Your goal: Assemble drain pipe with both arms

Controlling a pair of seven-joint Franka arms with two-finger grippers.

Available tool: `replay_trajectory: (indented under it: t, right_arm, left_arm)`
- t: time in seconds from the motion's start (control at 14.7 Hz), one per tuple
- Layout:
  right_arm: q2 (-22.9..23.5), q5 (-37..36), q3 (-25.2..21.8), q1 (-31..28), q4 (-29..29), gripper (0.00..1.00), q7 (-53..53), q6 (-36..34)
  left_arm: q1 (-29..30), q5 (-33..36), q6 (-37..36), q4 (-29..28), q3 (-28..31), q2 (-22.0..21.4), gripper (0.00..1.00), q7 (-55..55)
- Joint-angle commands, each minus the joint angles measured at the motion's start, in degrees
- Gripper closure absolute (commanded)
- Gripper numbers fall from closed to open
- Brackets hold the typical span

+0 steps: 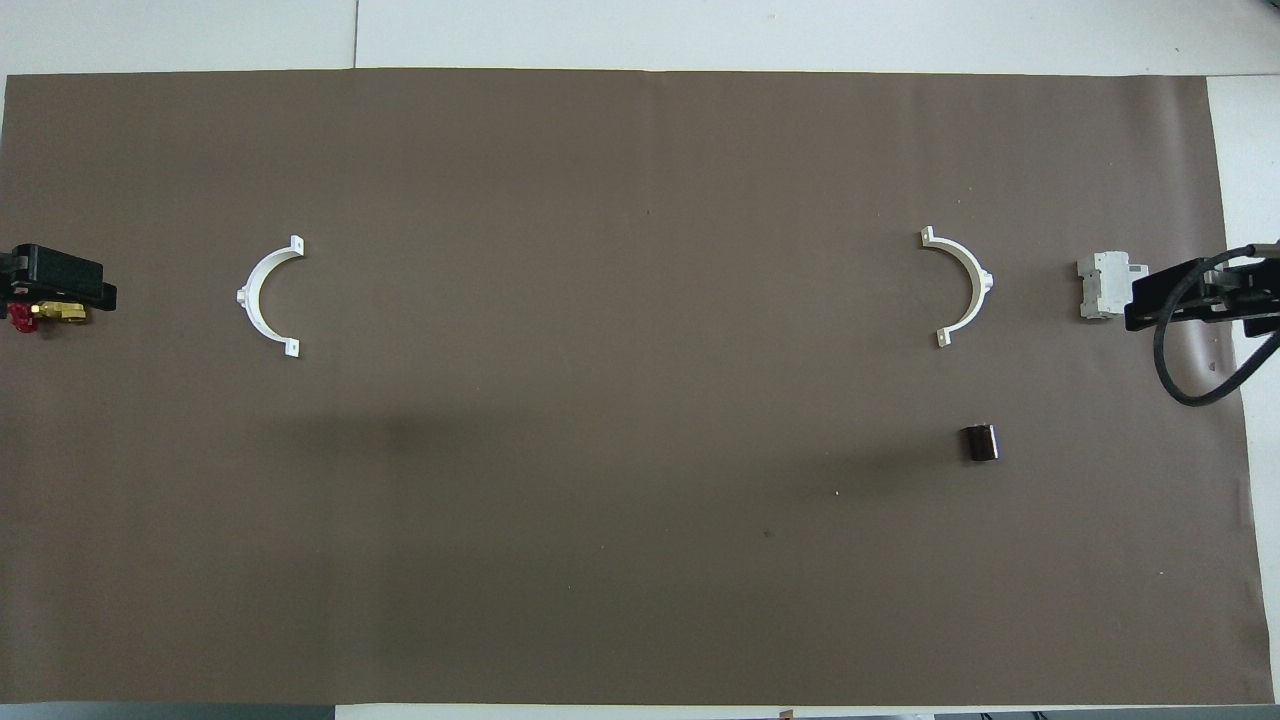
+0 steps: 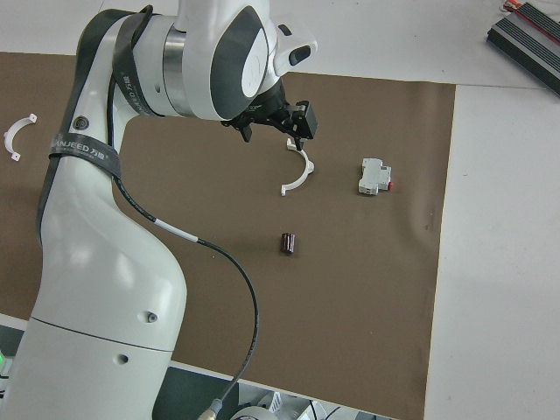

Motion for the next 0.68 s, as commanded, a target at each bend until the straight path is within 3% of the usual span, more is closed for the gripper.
replay_trajectory:
  t: [0.0, 0.14, 0.61]
  right_arm:
    - [-1.26, 1.17, 0.14, 0.05, -1.98, 0.00, -0.55, 3.35]
    - [-0.56, 1.26, 0.14, 0.14, -3.56, 0.00, -0.74, 7.06]
    - [13.49, 2.75, 0.41, 1.29, -3.74, 0.00, -2.05, 24.02]
  left_arm:
    - [-0.48, 1.03, 0.60, -0.43, 0.36, -0.75, 0.00, 0.29]
    - [-0.48, 1.03, 0.60, -0.43, 0.36, -0.66, 0.00, 0.20]
    - [-0.48, 1.03, 0.60, -0.43, 0.36, -0.66, 0.00, 0.29]
